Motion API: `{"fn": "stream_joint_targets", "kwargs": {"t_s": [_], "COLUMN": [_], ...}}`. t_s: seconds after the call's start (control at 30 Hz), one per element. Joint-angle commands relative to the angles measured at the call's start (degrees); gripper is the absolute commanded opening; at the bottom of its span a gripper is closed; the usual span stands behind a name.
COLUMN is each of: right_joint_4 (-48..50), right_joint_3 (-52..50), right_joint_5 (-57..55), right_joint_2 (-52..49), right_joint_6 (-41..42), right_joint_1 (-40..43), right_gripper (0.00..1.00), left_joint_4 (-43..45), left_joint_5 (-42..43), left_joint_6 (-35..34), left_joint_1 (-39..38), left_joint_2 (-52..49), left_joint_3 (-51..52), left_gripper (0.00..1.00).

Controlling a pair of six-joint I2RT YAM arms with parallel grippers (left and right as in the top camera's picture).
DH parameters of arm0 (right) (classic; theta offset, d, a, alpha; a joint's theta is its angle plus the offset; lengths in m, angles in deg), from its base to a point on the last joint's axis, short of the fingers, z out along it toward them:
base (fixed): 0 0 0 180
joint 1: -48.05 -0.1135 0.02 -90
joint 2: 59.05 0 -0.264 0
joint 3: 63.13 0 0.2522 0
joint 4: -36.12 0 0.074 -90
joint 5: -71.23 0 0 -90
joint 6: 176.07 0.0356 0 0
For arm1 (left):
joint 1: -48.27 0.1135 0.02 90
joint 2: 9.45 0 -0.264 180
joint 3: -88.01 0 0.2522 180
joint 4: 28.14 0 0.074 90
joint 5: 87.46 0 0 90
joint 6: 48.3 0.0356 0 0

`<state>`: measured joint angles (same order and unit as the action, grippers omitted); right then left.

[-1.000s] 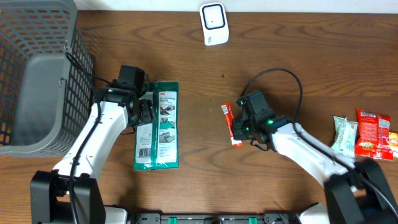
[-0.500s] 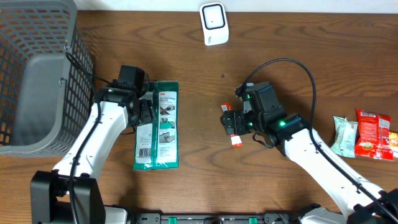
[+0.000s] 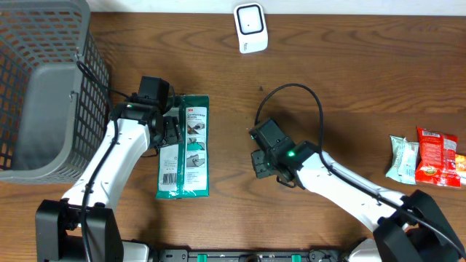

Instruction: Scan the item barcode

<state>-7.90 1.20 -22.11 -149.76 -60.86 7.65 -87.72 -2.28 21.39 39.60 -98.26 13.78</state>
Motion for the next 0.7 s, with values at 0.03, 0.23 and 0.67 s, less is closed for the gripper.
{"fn": "stream_joint_targets", "kwargs": {"t_s": [0.03,0.23,0.67], "right_joint_4": [-3.08,-8.96,-14.97], "right_joint_3": [1.38,5.09,11.41], "right_joint_5": [-4.22,-5.66,-3.02], "right_joint_2": [-1.29,-1.31,-4.59], "right_joint_6": [2.19,2.19,2.19], "right_joint_1": [0.72,0.98,0.98], "right_gripper": [0.31,0.31,0.33], "left_joint_4": [0.00,0.00,0.00], "left_joint_5": [-0.33,-0.33,-0.33], "left_joint_6": [0.28,0.28,0.28], "left_joint_1": [0.35,0.35,0.35], "left_joint_2": [0.42,0.42,0.42], "left_joint_3": [-0.85,-0.85,-0.85], "left_gripper": [0.85,0.85,0.85]}}
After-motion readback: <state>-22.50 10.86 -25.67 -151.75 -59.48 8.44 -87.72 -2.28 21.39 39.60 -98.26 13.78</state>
